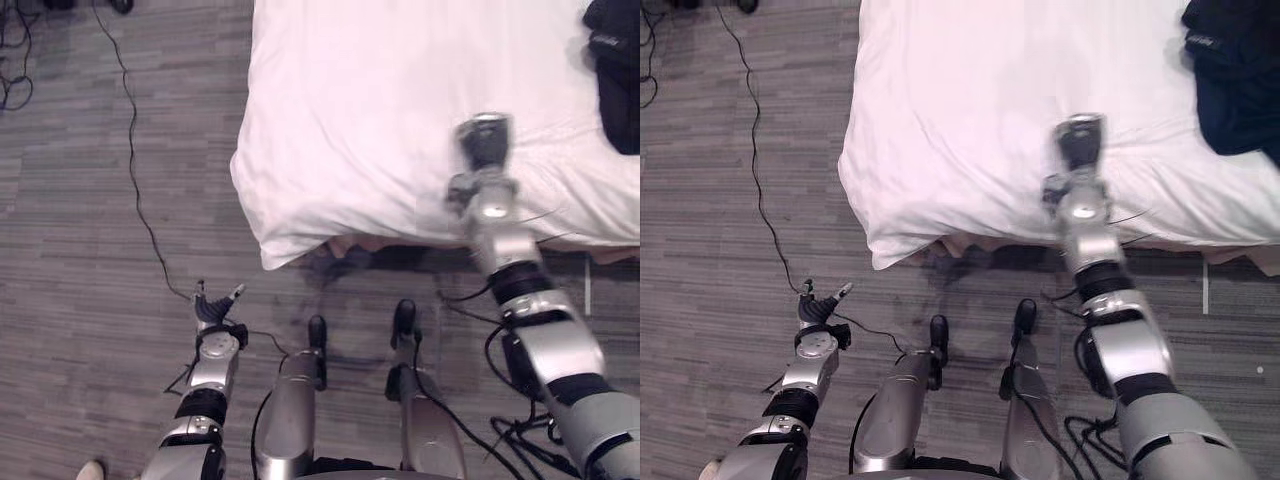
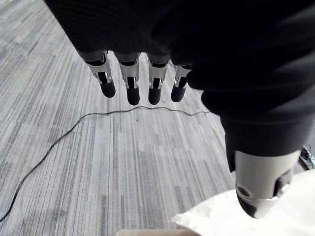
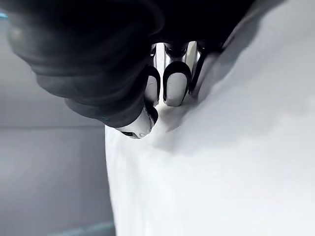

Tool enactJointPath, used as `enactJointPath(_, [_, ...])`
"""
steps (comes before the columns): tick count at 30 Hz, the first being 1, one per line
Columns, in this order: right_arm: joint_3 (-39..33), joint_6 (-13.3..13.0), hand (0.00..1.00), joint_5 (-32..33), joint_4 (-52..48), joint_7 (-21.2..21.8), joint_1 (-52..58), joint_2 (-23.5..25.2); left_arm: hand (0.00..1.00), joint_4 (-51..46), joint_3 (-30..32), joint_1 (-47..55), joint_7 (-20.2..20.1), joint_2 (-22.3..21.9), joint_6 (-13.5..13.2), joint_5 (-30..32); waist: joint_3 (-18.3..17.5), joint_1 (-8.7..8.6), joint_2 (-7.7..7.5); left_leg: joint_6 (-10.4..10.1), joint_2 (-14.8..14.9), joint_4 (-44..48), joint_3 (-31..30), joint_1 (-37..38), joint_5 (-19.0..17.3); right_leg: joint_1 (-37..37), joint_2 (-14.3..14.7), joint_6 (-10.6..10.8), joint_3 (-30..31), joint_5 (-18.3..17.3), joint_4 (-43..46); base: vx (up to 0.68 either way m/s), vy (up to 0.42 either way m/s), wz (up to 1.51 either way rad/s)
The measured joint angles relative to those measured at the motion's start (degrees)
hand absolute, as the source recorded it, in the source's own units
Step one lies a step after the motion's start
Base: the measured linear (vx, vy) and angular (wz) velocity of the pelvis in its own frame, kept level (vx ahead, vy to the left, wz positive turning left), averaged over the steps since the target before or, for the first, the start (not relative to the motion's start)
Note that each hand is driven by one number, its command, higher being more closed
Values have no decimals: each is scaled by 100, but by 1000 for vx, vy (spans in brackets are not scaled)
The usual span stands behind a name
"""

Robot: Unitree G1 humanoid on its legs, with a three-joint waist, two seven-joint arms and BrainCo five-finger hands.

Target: Tidy the bed and pick cloth on bed and put in laundry

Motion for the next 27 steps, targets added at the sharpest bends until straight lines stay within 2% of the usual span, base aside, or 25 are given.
enactJointPath(2, [602, 11, 100, 575, -206, 509, 172, 521, 0, -13, -36, 30, -11, -49, -10, 0, 1, 5, -2, -72, 35, -211, -20, 213, 86, 122, 64, -62, -36, -72, -12, 59, -73, 4])
enactJointPath(4, [1500, 124, 100, 1151, -236, 1041, 439, 1268, 0, -115, -101, 78, -26, -118, -40, 1, 5, 29, -6, -143, 105, -549, -90, 481, 254, 316, 155, -126, -159, -120, -99, 73, -73, 17])
enactJointPath(6, [1768, 187, 100, 1457, -432, 1311, 765, 1680, 0, -197, -218, 131, -59, -127, -60, -1, 4, 52, -16, -168, 145, -713, -113, 616, 335, 419, 213, -176, -253, -136, -101, 61, -21, 20])
enactJointPath(8, [1729, 183, 100, 1572, -721, 1369, 848, 1832, 0, -211, -216, 227, -123, -134, -70, -3, -9, 46, -41, -166, 163, -771, -91, 691, 358, 471, 229, -179, -257, -141, -101, 54, 20, 5])
enactJointPath(10, [1342, 30, 100, 1712, -1156, 1377, 853, 1820, 0, -221, -213, 354, -137, -162, -70, -54, -12, 25, -48, -155, 140, -770, -41, 765, 366, 517, 216, -178, -202, -140, -98, 33, 64, -11])
enactJointPath(13, [46, -378, 100, 1904, -1746, 1257, 840, 1574, 0, -219, -212, 466, -137, -241, -70, -124, -11, -33, -51, -147, 93, -775, 93, 825, 361, 507, 171, -150, -77, -119, -80, 1, 78, -17])
enactJointPath(14, [-195, -467, 100, 1913, -1803, 1185, 829, 1522, 0, -219, -212, 468, -137, -239, -71, -127, -12, -33, -58, -146, 90, -774, 123, 815, 361, 468, 171, -148, -38, -118, -56, -20, 75, -25])
enactJointPath(16, [-1122, -774, 100, 1956, -1837, 886, 626, 1301, 0, -219, -210, 484, -135, -215, -92, -233, -6, -127, -82, -145, 86, -734, 250, 659, 360, 199, 159, -134, 94, -107, 55, -29, 39, -28])
enactJointPath(19, [-1872, -1075, 100, 2085, -1878, 539, 344, 921, 0, -166, -236, 528, -137, -223, -182, -252, -3, -291, -72, -71, 97, -427, 308, 170, 296, -313, 157, -120, 209, -112, 249, -40, 18, -21])
enactJointPath(20, [-1979, -1119, 100, 2096, -1882, 479, 304, 825, 0, -161, -242, 517, -139, -224, -182, -254, -2, -311, -70, -71, 106, -331, 312, 45, 264, -427, 164, -132, 224, -103, 308, -64, 5, -13])
enactJointPath(22, [-2216, -1299, 100, 2083, -1874, 183, 245, 285, 0, -139, -426, 387, -150, -232, -202, -264, 22, -297, -12, -43, 153, 46, 311, -464, 167, -902, 181, -139, 308, -101, 554, -84, -3, -9])
enactJointPath(24, [-2266, -1301, 100, 2057, -1694, 15, 161, -76, 0, -79, -498, 260, -160, -275, -220, -286, 53, -294, 49, -31, 192, 369, 311, -843, 66, -1275, 184, -133, 337, -160, 826, -115, -21, -4])
enactJointPath(27, [-2246, -1079, 100, 1701, -1569, -217, 133, -521, 0, -217, -479, 88, -163, -491, -224, -341, 128, -283, 202, 14, 322, 1150, 318, -1538, -209, -2082, 141, -137, 327, -583, 1805, -137, -42, 0])
